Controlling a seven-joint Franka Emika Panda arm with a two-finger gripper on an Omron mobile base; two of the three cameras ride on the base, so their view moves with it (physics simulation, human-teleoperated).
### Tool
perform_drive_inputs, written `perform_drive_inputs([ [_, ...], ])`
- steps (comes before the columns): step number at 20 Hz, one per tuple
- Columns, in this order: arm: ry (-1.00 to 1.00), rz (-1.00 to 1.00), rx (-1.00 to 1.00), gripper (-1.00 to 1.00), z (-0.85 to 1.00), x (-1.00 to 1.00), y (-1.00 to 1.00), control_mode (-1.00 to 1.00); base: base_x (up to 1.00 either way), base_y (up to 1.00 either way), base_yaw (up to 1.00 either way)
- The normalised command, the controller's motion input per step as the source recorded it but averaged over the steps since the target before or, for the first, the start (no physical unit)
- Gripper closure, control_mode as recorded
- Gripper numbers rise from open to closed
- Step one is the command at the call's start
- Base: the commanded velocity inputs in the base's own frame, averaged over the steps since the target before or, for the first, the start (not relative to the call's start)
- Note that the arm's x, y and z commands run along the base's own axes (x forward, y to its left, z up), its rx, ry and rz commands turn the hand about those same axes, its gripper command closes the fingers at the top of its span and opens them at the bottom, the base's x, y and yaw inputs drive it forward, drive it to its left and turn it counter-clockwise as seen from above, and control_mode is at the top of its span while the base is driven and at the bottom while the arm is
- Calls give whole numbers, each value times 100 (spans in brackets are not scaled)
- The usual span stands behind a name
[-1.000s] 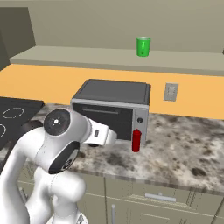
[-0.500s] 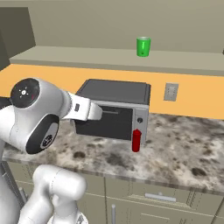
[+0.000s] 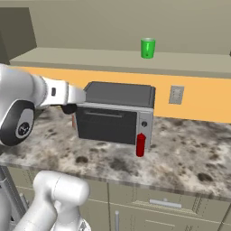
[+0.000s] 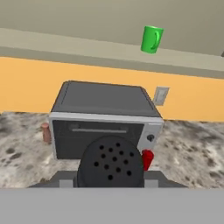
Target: Pick the ketchup and shaker from the counter and place them in the cabinet.
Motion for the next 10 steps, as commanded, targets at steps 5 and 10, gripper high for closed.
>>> perform_drive_inputs([
  [5,-1,3,-9,100,65,4,4,-100,0,0,0],
  [10,0,4,-6,100,43,19,0,-100,0,0,0],
])
